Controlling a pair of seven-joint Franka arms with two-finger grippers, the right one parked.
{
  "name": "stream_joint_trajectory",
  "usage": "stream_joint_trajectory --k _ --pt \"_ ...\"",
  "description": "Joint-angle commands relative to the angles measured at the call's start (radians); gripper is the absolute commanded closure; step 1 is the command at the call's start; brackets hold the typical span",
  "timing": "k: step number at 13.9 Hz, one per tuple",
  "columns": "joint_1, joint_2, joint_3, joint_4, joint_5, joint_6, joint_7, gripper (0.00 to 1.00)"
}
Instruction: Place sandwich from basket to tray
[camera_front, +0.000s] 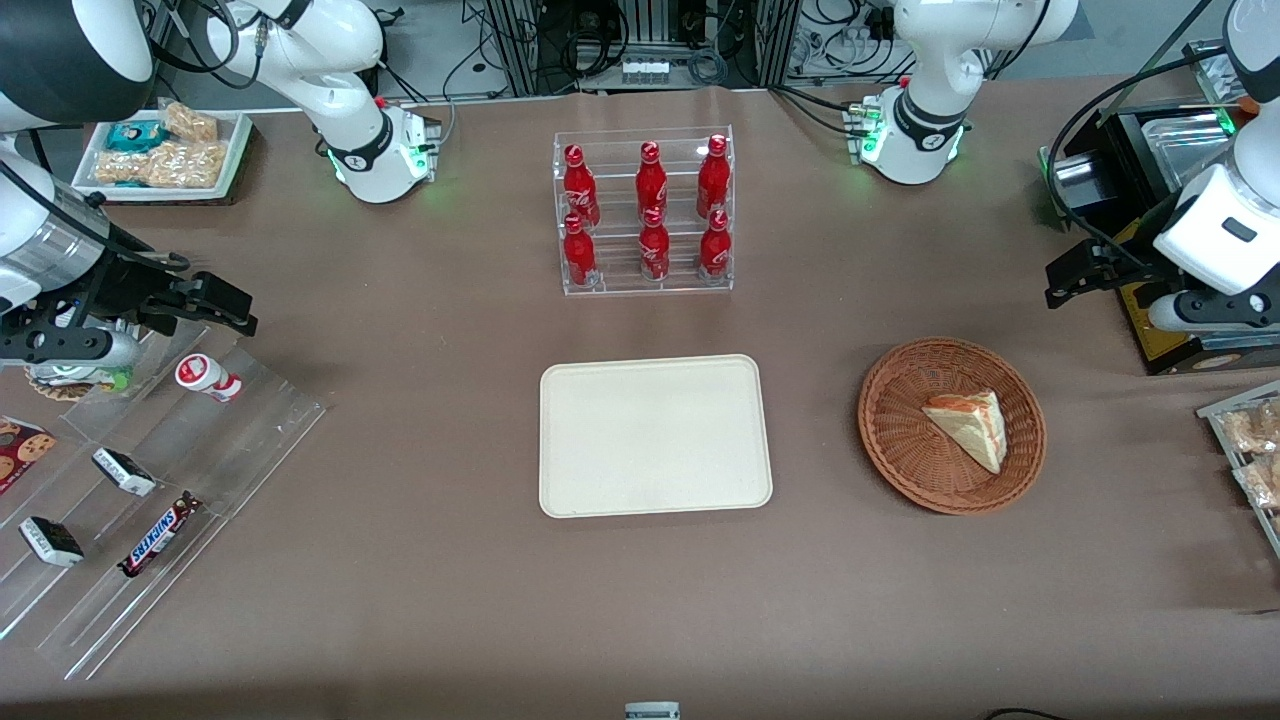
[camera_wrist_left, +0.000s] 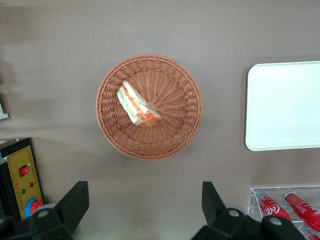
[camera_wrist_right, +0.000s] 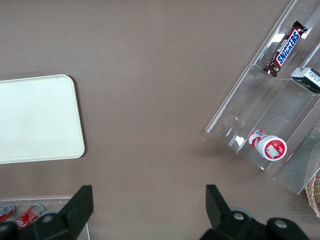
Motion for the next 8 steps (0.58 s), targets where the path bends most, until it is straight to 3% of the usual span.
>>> stream_joint_trajectory --k 1,8 --pt "0.005 0.007 -0.003 0.025 0.004 -0.037 0.027 0.00" --pt "0.005 0.016 -0.003 -0.001 0.018 -0.068 0.017 0.00"
